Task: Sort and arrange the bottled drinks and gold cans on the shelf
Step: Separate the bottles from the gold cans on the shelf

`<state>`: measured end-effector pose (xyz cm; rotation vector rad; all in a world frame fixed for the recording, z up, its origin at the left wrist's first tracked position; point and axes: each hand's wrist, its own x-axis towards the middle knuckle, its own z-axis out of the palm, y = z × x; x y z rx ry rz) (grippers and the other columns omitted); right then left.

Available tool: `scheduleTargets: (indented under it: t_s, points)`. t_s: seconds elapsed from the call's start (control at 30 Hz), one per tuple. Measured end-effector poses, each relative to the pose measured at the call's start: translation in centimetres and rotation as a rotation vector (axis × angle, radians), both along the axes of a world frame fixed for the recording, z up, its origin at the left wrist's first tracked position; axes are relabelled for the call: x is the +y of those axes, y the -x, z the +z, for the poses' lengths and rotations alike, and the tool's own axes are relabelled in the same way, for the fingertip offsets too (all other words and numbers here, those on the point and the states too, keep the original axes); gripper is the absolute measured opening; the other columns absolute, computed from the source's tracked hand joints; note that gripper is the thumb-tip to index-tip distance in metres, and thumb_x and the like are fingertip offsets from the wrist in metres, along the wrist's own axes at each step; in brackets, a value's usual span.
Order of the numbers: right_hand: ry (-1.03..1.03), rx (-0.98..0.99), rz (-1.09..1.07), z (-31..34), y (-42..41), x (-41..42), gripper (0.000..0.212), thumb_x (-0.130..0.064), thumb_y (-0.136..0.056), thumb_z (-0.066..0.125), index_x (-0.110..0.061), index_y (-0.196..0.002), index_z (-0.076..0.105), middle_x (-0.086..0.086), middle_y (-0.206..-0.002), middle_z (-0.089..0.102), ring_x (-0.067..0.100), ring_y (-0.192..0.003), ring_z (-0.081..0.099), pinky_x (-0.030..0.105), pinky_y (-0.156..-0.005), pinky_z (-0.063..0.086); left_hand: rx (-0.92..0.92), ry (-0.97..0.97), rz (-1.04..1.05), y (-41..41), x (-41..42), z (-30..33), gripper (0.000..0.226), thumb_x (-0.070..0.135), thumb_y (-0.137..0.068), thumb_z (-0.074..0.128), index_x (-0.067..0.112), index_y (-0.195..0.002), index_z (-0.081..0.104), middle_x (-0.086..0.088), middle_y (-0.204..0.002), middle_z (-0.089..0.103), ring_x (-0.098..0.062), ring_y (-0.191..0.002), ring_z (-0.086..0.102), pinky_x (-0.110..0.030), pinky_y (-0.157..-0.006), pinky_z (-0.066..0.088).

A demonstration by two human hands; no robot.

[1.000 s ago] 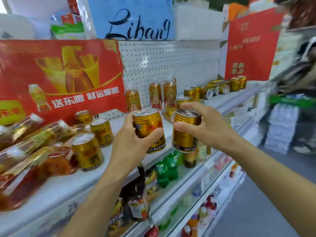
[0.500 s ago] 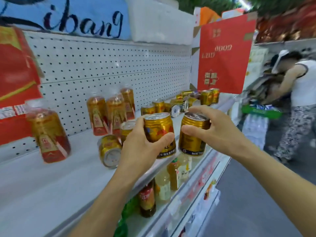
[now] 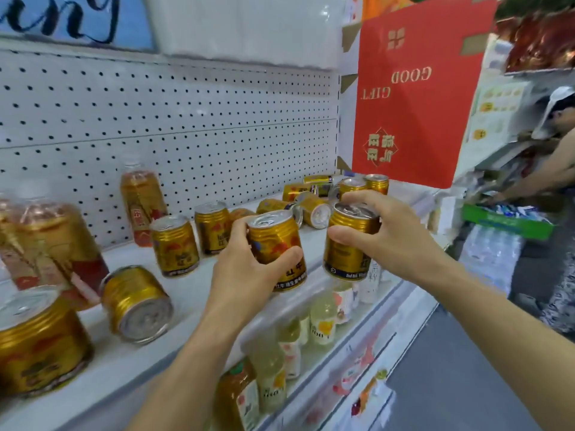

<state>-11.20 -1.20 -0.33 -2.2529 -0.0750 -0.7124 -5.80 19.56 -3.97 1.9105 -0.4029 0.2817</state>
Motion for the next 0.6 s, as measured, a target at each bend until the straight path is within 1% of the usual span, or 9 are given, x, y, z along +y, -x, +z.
scheduleTargets:
  t_s: [0.07,0.13,0.27,0.33,0.47,0.53,0.6]
  points:
    - [0.027,0.007,0.070,0.1,-2.4,-2.3,0.055,-0.044,-0.076,0.076,-0.026,-0.125,0.059,-0.012,-0.124,0.058,0.005,-0.113,0.055,0.031,-0.097,0.049,0.017,0.016,0.081,-1.2,-2.2,-0.5,0.062,0.042,-0.070,0.082,0.038,-0.119,0.043,0.021,-0.106,0.060,-0.008,-0.101,0.061,-0.037,-0.091,0.053]
    - [0.046,0.021,0.139,0.3,-4.8,-4.4,0.057,-0.046,-0.075,0.076,-0.027,-0.126,0.057,-0.012,-0.124,0.057,0.007,-0.115,0.054,0.034,-0.098,0.048,0.030,0.002,0.161,-2.2,-4.1,-0.9,0.066,0.043,-0.070,0.082,0.037,-0.122,0.042,0.017,-0.110,0.061,-0.011,-0.103,0.060,-0.039,-0.093,0.052]
    - [0.073,0.025,0.244,0.1,-9.4,-6.7,0.062,-0.046,-0.075,0.076,-0.027,-0.130,0.055,-0.008,-0.128,0.055,0.009,-0.118,0.052,0.036,-0.101,0.047,0.049,-0.017,0.301,-3.8,-6.2,-1.3,0.075,0.045,-0.070,0.081,0.034,-0.131,0.039,0.011,-0.116,0.059,-0.014,-0.107,0.059,-0.040,-0.096,0.050]
    - [0.070,0.030,0.302,-0.2,-11.2,-6.8,0.063,-0.044,-0.076,0.076,-0.024,-0.132,0.053,-0.006,-0.131,0.054,0.008,-0.118,0.051,0.033,-0.102,0.046,0.063,-0.039,0.354,-4.3,-6.7,-1.5,0.079,0.045,-0.071,0.081,0.032,-0.135,0.037,0.009,-0.122,0.059,-0.013,-0.109,0.058,-0.039,-0.097,0.049]
    - [0.082,0.078,0.394,-1.2,-13.7,-5.8,0.068,-0.042,-0.076,0.077,-0.023,-0.135,0.050,-0.004,-0.133,0.052,0.010,-0.119,0.051,0.033,-0.102,0.046,0.090,-0.082,0.418,-5.0,-7.0,-1.9,0.081,0.043,-0.070,0.082,0.033,-0.136,0.036,0.010,-0.130,0.057,-0.012,-0.114,0.056,-0.039,-0.099,0.048]
    - [0.092,0.098,0.426,-1.6,-14.4,-5.3,0.068,-0.042,-0.076,0.078,-0.023,-0.134,0.049,-0.004,-0.130,0.053,0.011,-0.116,0.053,0.034,-0.100,0.047,0.100,-0.094,0.439,-5.3,-6.9,-2.0,0.080,0.042,-0.070,0.082,0.033,-0.135,0.036,0.011,-0.131,0.056,-0.010,-0.113,0.055,-0.035,-0.099,0.047]
    - [0.101,0.114,0.462,-1.9,-14.9,-4.9,0.067,-0.040,-0.077,0.077,-0.021,-0.135,0.049,-0.009,-0.124,0.051,0.012,-0.116,0.053,0.035,-0.100,0.047,0.106,-0.101,0.448,-5.4,-6.8,-1.9,0.079,0.040,-0.072,0.082,0.034,-0.134,0.035,0.011,-0.129,0.056,-0.009,-0.112,0.055,-0.030,-0.096,0.046]
